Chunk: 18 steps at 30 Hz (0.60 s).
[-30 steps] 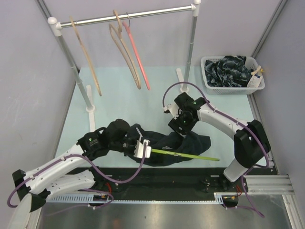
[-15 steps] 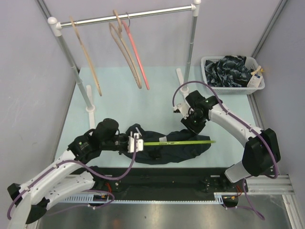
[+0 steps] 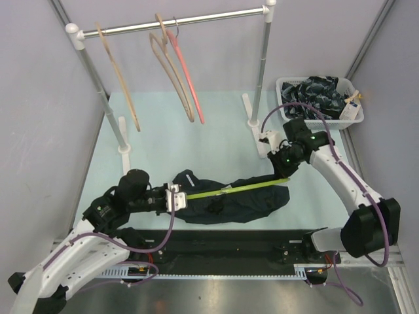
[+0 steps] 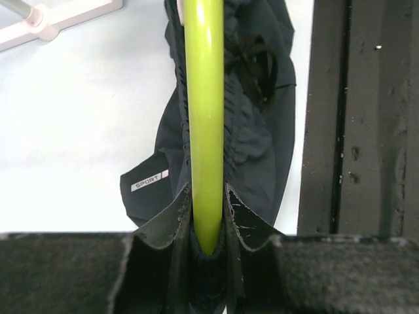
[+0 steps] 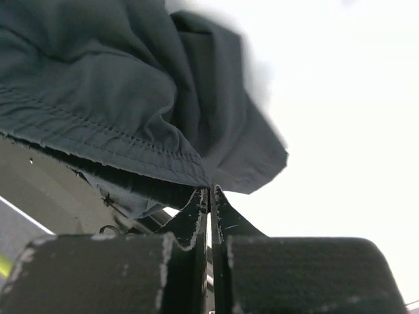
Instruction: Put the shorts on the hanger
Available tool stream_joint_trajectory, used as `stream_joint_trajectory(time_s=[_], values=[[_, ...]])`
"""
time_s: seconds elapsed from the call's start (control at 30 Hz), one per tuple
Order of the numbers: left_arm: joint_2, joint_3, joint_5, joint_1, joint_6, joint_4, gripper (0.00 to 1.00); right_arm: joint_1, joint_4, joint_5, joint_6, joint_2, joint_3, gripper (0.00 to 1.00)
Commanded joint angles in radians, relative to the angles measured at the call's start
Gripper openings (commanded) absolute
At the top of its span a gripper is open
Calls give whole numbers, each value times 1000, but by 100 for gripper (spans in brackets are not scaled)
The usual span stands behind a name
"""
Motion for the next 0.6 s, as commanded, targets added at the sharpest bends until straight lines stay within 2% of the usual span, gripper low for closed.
stream_joint_trajectory(time_s=[0.0,0.3,0.57], values=[[-24,-3,-52,56,-30,-65,0,-107,-14,145,-79,-81,-2,0],[73,20,-112,132,-3,-100,0,-264,-39,145,-159,-163,-2,0],[151,12,-138,151,93,-129,0,-288,-34,135,-198,-211,-2,0]])
